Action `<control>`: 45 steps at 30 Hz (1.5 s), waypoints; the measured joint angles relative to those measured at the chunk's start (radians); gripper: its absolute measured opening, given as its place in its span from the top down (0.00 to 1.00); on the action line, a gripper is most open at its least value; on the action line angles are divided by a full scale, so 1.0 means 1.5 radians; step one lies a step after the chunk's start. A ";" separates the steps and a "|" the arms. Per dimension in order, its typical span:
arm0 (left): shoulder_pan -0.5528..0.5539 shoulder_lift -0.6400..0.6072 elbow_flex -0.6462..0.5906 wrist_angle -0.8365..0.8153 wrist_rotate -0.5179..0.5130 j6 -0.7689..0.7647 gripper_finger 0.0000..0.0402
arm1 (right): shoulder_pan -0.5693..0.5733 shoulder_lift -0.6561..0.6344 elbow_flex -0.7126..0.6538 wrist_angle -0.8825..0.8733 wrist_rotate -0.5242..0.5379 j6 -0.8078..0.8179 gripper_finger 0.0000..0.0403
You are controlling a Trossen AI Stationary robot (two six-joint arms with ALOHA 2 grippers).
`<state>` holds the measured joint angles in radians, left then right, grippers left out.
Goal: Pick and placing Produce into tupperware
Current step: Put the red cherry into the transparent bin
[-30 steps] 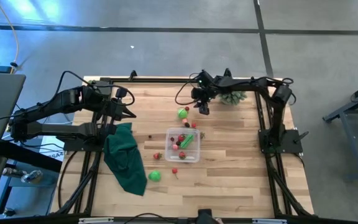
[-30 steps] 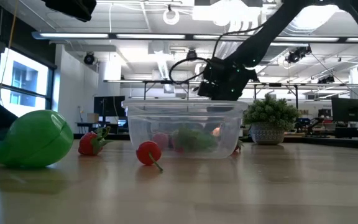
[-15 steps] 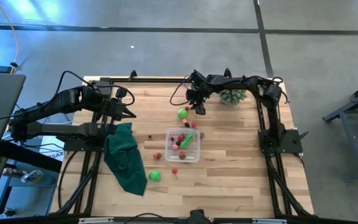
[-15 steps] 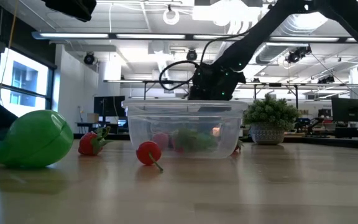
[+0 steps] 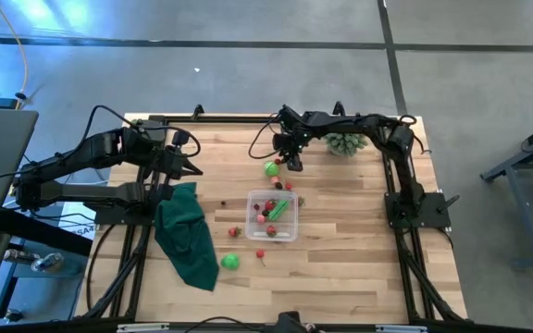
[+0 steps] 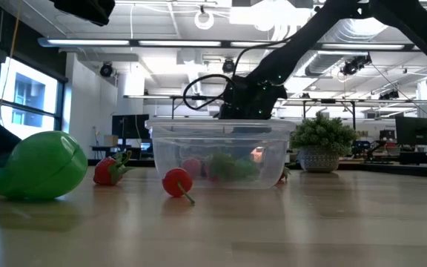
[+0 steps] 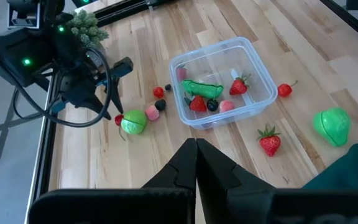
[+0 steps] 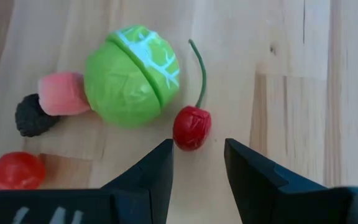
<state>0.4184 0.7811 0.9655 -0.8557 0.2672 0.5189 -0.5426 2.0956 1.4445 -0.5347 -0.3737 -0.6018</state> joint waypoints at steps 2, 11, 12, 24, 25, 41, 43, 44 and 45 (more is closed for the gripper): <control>0.000 0.000 0.000 0.000 0.000 0.000 1.00 | 0.001 0.000 0.001 0.000 0.000 0.002 0.67; 0.000 0.000 0.000 0.000 0.000 0.000 1.00 | 0.003 0.000 0.001 0.002 -0.003 0.032 0.67; 0.000 0.000 0.000 0.000 0.000 0.000 1.00 | 0.003 0.000 0.001 0.002 -0.004 0.033 0.66; 0.000 0.000 0.000 0.000 0.000 0.000 1.00 | 0.009 0.000 0.001 0.018 -0.003 0.029 0.48; 0.000 0.000 0.000 0.000 0.000 0.000 1.00 | 0.010 0.001 0.001 0.020 -0.003 0.029 0.48; 0.000 0.000 0.000 0.000 0.000 0.000 1.00 | 0.012 0.009 0.001 0.016 -0.002 0.034 0.51; 0.000 0.000 0.000 0.000 0.000 0.000 1.00 | 0.013 0.009 0.001 0.015 -0.002 0.035 0.53; 0.000 0.000 0.000 0.000 0.000 0.000 1.00 | 0.014 0.009 0.001 0.015 -0.003 0.035 0.54; 0.000 0.000 0.000 0.000 0.000 0.000 1.00 | 0.014 0.009 0.001 0.015 -0.004 0.035 0.55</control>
<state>0.4183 0.7811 0.9653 -0.8557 0.2674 0.5190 -0.5213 2.1098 1.4460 -0.5121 -0.3792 -0.5495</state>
